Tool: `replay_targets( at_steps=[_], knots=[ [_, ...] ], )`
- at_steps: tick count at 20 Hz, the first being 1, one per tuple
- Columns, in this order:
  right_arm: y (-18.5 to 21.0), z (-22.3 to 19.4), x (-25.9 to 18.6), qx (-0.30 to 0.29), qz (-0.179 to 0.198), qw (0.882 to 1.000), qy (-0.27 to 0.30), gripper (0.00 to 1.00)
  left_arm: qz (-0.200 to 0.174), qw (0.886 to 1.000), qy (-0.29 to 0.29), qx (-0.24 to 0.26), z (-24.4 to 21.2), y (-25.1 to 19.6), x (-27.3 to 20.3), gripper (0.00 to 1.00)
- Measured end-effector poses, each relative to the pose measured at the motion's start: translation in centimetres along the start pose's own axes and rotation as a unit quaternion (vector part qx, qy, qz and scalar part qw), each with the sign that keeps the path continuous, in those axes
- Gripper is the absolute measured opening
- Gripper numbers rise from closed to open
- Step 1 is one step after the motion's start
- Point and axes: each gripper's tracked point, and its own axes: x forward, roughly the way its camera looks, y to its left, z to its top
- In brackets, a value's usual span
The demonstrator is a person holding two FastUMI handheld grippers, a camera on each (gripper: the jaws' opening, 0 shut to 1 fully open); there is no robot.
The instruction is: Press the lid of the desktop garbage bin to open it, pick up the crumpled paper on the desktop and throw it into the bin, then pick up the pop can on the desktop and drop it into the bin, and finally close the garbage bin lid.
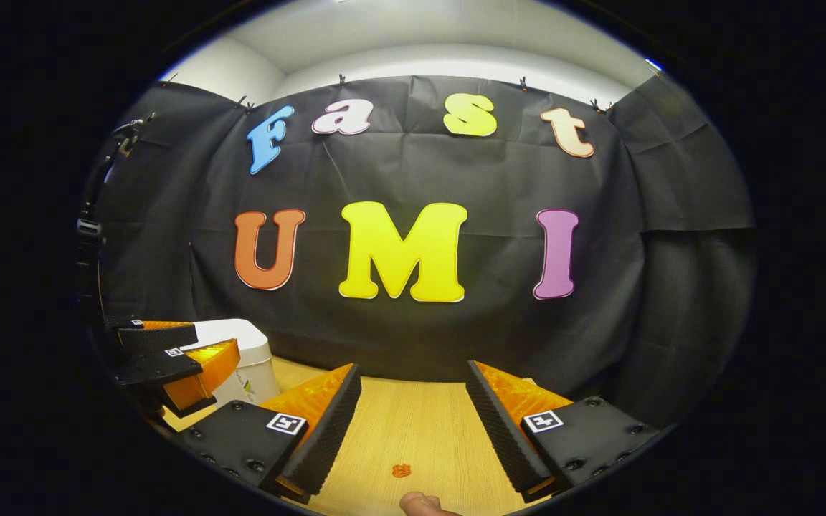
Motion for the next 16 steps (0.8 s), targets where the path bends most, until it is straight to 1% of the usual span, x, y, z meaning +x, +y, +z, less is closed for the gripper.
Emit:
replay_targets(
  at_steps=[5,6,9,11,12,13,14,16],
  knots=[
    [0.0,0.1,1.2,-0.005,0.001,1.000,0.002,0.92,0.009,1.000,-0.005,0.005,0.3,0.9,1.7,0.95],
    [-0.3,0.1,1.5,-0.005,-0.002,1.000,0.004,0.94,0.011,1.000,-0.010,0.004,0.4,1.1,1.9,0.95],
    [-0.5,-0.3,2.6,-0.006,-0.005,1.000,0.010,0.92,0.019,1.000,-0.018,0.006,0.7,1.9,3.6,0.95],
    [-0.6,-0.7,3.0,-0.006,-0.008,1.000,0.016,0.94,0.031,0.999,-0.022,0.014,0.7,2.9,5.1,0.95],
    [-0.7,-0.7,3.4,-0.006,-0.011,1.000,0.017,0.92,0.039,0.999,-0.029,0.018,0.9,3.6,5.9,0.96],
    [-0.8,-0.9,3.6,-0.007,-0.013,1.000,0.019,0.94,0.050,0.998,-0.028,0.023,0.8,4.3,7.0,0.96],
    [-0.8,-1.1,4.0,-0.010,-0.015,1.000,0.022,0.94,0.061,0.997,-0.022,0.030,0.4,5.3,8.1,0.96],
    [-0.8,-1.5,4.4,-0.016,-0.016,0.999,0.028,0.94,0.072,0.997,-0.014,0.031,-0.2,6.6,9.6,0.96]
  ],
)
